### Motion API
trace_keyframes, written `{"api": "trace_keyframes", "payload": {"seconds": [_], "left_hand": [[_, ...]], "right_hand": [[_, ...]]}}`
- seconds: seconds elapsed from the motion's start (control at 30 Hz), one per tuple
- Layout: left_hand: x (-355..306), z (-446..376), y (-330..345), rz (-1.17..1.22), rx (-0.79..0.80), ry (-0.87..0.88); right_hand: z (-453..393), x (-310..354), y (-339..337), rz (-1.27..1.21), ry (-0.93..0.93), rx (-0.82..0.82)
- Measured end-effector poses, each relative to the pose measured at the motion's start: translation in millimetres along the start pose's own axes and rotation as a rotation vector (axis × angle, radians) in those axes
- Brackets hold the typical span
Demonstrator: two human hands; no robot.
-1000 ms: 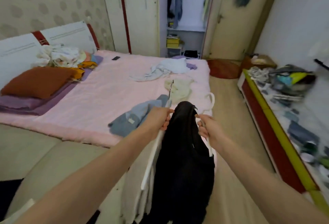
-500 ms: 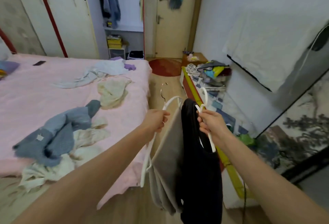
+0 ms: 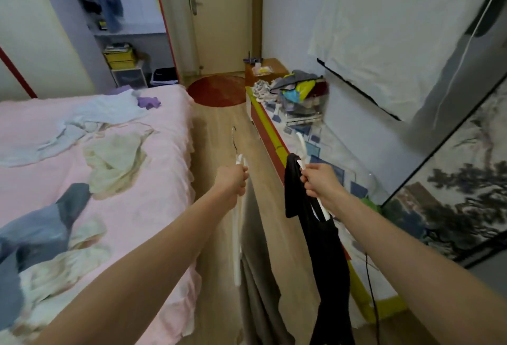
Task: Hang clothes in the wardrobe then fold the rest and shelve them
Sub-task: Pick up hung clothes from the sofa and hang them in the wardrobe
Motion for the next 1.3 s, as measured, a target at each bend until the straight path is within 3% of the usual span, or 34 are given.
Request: {"api": "trace_keyframes", "payload": {"seconds": [0.17,0.37,0.67,0.83,1.1,1.3], "left_hand": [[-12,-130,28,-0.006,0.018,-0.062],[-68,-258,21,-0.124,-0.04,0.023],[-156,-507,36,-0.233,-0.045,0.129],[-227,-634,39,-0.253,-0.15,0.141],[-287,-840,32,-0.049,-0.162,0.063],[-335,-1002,46,0.155,-0.182,-0.051]], "right_hand": [[-116,55,18,0.023,0.033,-0.051],[-234,136,46,0.024,0.016,-0.051],[-455,253,136,-0.081,0.039,0.075],[-581,358,191,0.004,0.015,0.14],[-754,490,288,0.159,-0.049,0.25],[-879,580,361,0.245,-0.102,0.222]]}}
Point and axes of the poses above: each hand's wrist, its own z-axis away from the middle knuckle, its own y-axis out of the palm, x = y × z, the point moved 8 cm from there along -z, towards the middle knuckle, and after that the axes turned 9 degrees about y, right-handed, at the moved point
